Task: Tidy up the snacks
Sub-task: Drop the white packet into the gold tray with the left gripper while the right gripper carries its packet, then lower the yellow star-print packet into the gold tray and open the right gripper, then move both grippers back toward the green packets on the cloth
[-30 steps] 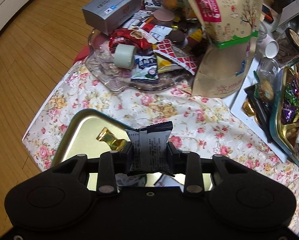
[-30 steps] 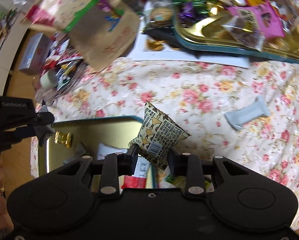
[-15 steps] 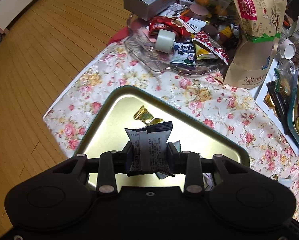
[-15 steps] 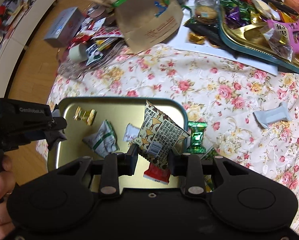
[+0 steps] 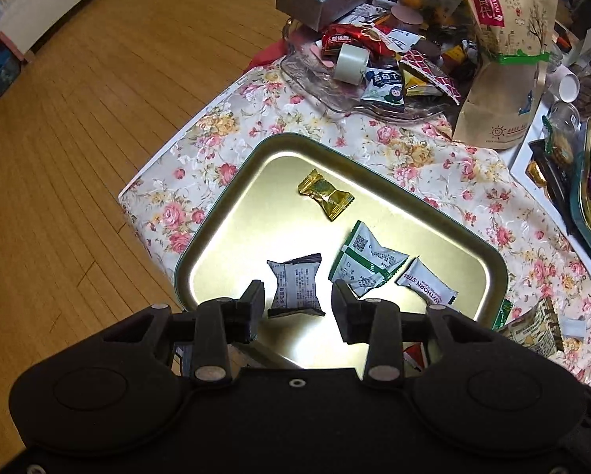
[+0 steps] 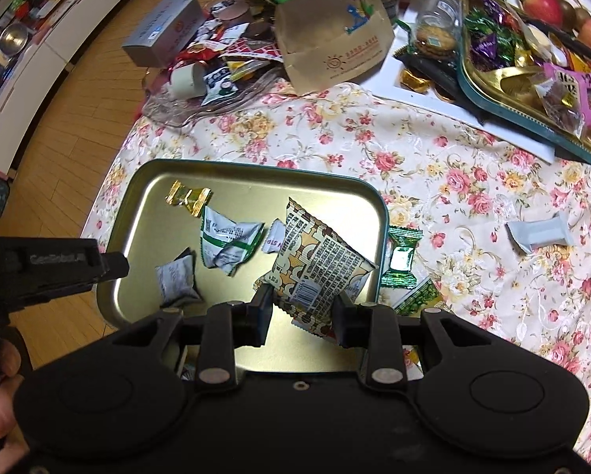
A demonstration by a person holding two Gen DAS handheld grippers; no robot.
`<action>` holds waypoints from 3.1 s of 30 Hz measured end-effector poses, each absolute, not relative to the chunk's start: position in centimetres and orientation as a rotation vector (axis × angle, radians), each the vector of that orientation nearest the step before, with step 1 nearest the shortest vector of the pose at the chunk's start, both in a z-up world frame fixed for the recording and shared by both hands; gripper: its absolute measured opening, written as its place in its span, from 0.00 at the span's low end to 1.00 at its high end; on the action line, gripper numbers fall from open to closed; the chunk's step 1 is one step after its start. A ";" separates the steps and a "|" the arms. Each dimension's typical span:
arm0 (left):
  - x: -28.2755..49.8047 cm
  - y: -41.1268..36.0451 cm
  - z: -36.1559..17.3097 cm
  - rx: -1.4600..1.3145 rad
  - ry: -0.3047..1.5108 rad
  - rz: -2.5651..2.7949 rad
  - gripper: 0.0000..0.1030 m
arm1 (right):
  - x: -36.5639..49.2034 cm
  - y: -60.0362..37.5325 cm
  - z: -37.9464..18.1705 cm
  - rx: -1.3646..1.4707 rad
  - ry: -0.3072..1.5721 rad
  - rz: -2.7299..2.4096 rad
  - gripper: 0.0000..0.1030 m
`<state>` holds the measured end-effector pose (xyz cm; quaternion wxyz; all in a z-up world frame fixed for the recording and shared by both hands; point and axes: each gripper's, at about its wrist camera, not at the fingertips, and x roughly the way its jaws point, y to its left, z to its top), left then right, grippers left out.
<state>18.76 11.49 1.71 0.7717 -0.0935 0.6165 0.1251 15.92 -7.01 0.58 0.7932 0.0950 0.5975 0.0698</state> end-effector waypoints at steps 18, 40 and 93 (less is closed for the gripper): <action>17.4 12.9 -0.9 -0.353 1.386 0.329 0.45 | 14.7 -5.4 0.7 0.098 1.265 0.166 0.32; 16.3 13.8 -2.2 -0.375 1.443 0.368 0.45 | 14.9 -4.4 -0.2 0.058 1.294 0.203 0.47; 16.2 8.0 -2.7 -0.298 1.480 0.263 0.45 | 13.6 -10.0 -0.4 0.100 1.336 0.051 0.47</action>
